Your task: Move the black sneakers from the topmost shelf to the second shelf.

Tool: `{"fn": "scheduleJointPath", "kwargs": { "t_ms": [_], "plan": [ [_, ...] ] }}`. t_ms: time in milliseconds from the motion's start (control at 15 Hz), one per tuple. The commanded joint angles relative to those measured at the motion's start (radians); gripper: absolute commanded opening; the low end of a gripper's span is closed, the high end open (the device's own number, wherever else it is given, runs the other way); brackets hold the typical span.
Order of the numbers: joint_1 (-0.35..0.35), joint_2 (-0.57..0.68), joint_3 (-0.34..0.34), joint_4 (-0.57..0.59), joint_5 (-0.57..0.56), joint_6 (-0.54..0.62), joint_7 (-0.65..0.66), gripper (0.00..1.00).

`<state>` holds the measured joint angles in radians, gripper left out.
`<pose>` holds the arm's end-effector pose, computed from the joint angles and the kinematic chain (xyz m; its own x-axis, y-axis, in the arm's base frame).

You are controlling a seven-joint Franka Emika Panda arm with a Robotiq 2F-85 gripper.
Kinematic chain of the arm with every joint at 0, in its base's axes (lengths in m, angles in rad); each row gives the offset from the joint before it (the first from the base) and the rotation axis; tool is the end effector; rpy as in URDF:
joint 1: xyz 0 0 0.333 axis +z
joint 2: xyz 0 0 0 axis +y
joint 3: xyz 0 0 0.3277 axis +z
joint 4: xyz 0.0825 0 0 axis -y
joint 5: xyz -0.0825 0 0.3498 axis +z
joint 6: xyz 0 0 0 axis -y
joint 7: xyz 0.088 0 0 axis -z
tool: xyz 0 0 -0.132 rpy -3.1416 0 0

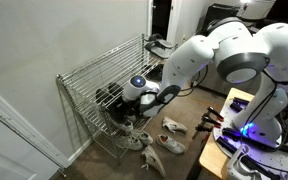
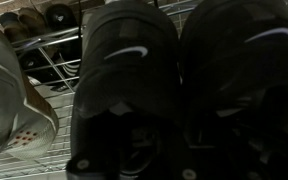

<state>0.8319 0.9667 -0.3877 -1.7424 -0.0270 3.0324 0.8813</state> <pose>0.5945 0.3227 0.1066 0.8710 -0.1816 0.4564 -0.1806 -0.9825 -0.0464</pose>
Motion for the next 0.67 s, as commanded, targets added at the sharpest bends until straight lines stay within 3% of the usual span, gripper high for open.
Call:
{"fn": "scheduleJointPath", "kwargs": {
  "t_ms": [0, 600],
  "plan": [
    [-0.017, 0.026, -0.015, 0.065, 0.034, -0.005, -0.024, 0.06],
    [-0.042, 0.009, 0.018, 0.058, 0.020, -0.054, -0.058, 0.06]
  ]
}}
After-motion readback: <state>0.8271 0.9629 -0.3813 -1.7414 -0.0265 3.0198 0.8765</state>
